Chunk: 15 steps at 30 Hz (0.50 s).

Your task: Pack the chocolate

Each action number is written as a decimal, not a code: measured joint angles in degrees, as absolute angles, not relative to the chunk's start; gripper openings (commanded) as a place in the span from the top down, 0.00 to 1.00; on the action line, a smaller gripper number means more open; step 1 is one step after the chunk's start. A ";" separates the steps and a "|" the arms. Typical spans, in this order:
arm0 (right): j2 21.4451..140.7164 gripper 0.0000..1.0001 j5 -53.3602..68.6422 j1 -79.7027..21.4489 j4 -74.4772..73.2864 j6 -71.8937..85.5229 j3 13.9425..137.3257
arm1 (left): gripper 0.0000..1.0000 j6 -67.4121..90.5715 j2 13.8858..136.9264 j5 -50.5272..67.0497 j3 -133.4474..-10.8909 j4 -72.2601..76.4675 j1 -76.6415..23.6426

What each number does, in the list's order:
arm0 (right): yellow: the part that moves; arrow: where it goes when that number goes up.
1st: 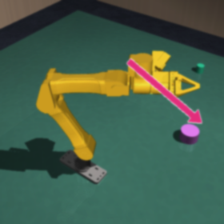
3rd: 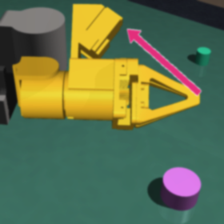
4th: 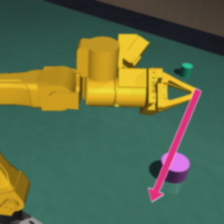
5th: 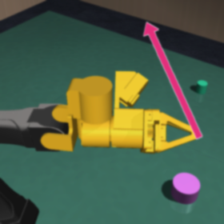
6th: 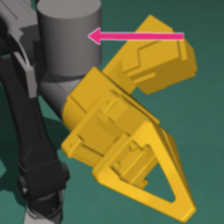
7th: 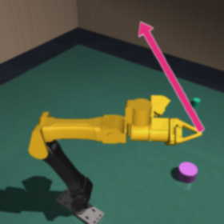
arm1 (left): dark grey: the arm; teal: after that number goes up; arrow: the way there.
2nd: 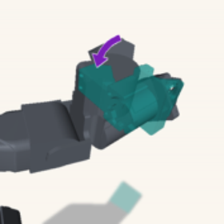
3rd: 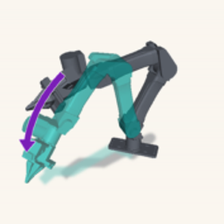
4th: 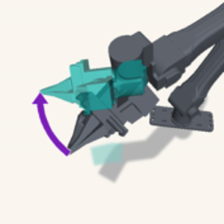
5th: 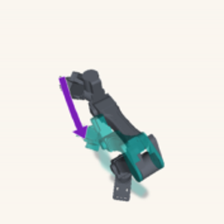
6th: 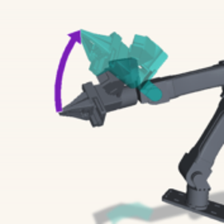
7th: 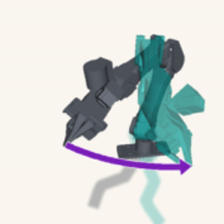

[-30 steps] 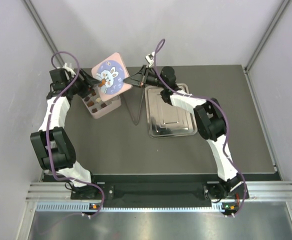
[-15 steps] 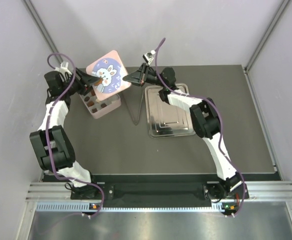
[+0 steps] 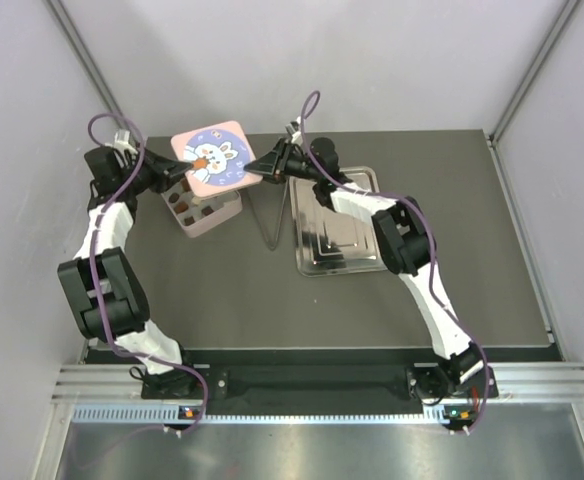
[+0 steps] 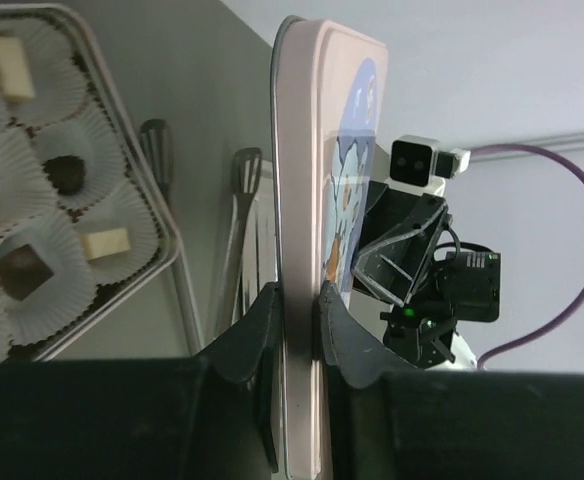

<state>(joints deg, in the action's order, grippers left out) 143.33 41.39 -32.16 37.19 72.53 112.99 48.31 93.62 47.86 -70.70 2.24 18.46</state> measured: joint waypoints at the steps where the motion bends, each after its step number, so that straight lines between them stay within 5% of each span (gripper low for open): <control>1: 144.09 0.70 40.99 -32.29 36.47 72.07 113.89 | 1.00 48.45 94.08 47.64 -70.13 2.42 18.83; 15: 152.70 0.88 33.58 -35.64 31.16 67.00 125.16 | 0.95 47.62 97.58 44.75 -66.81 2.72 22.70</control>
